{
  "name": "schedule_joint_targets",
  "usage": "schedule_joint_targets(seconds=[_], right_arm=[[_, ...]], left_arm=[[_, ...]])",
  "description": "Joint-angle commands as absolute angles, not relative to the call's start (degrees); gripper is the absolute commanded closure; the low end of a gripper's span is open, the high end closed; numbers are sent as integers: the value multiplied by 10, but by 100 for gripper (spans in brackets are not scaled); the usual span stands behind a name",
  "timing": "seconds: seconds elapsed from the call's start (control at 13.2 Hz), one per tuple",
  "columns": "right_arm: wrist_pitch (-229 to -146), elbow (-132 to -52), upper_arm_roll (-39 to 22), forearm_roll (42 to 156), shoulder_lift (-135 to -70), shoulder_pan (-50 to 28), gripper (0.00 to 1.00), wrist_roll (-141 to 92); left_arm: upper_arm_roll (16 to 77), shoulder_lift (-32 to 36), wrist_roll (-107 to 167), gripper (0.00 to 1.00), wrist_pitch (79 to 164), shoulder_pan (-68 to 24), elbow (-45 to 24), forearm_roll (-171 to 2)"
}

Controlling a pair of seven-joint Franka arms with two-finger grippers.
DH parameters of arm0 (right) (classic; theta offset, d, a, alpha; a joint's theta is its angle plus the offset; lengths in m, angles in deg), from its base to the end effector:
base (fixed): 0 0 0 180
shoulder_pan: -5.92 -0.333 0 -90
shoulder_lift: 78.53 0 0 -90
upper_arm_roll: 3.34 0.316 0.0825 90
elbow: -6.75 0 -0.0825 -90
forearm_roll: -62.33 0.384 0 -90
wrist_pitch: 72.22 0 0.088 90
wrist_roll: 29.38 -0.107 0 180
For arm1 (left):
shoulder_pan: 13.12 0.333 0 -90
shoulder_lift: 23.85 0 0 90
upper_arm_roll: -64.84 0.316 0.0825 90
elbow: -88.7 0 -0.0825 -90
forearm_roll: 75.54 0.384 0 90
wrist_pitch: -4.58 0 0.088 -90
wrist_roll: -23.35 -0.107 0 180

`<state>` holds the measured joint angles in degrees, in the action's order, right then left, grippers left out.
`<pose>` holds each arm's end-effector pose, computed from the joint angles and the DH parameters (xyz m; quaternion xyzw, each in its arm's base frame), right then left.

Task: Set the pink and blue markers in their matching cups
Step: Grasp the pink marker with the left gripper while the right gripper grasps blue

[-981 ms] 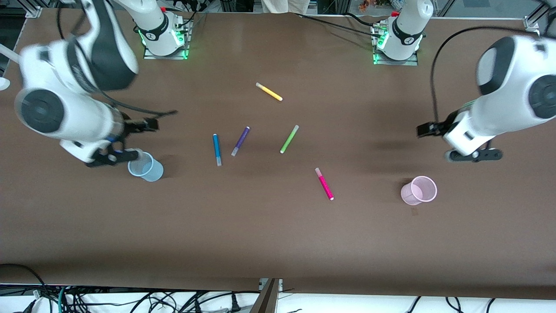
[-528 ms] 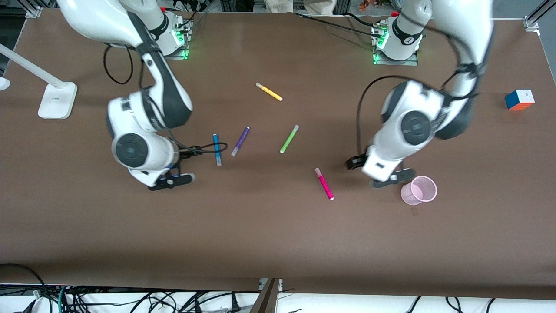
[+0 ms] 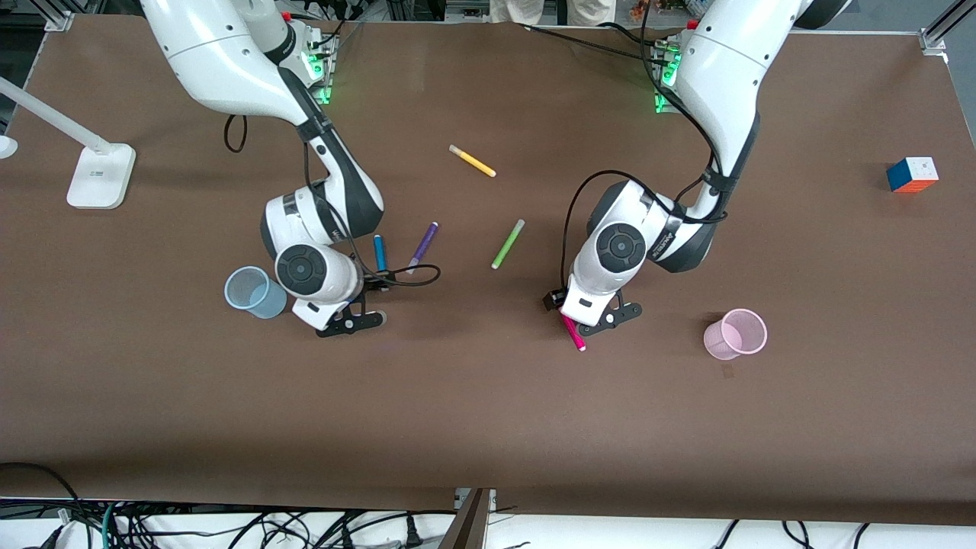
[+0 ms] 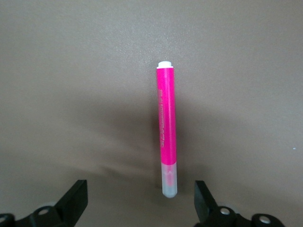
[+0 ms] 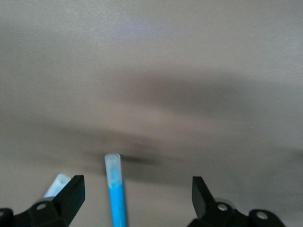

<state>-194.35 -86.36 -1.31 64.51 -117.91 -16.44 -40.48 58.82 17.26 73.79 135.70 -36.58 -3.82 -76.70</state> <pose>0.6111 0.2761 0.2056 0.9905 0.1008 -0.0940 0.0021 0.6034 -0.3315 0.2031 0.9786 0.2003 -0.0426 0.0194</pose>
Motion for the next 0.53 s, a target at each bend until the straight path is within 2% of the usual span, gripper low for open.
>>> schedule_joint_targets(seconds=[0.0,0.15,0.23,0.3,0.38,0.45], right_arm=[[-1977,-895,-16,654,-1174,-179,0,-421],[-2002,-913,-16,654,-1175,-183,0,-420],[-2007,-917,-16,654,-1175,-183,9,-420],[-2009,-918,-16,654,-1175,-183,21,-420],[-2011,-918,-16,654,-1176,-185,38,-421],[-2012,-918,-16,654,-1176,-187,54,-420]], left_arm=[[595,198,743,12,1385,-378,-18,-767],[595,207,742,30,1387,-380,-18,-766],[595,212,741,33,1388,-380,-17,-766],[596,213,739,43,1388,-382,-17,-766],[595,214,739,63,1388,-382,-17,-767],[596,215,737,75,1388,-382,-17,-766]])
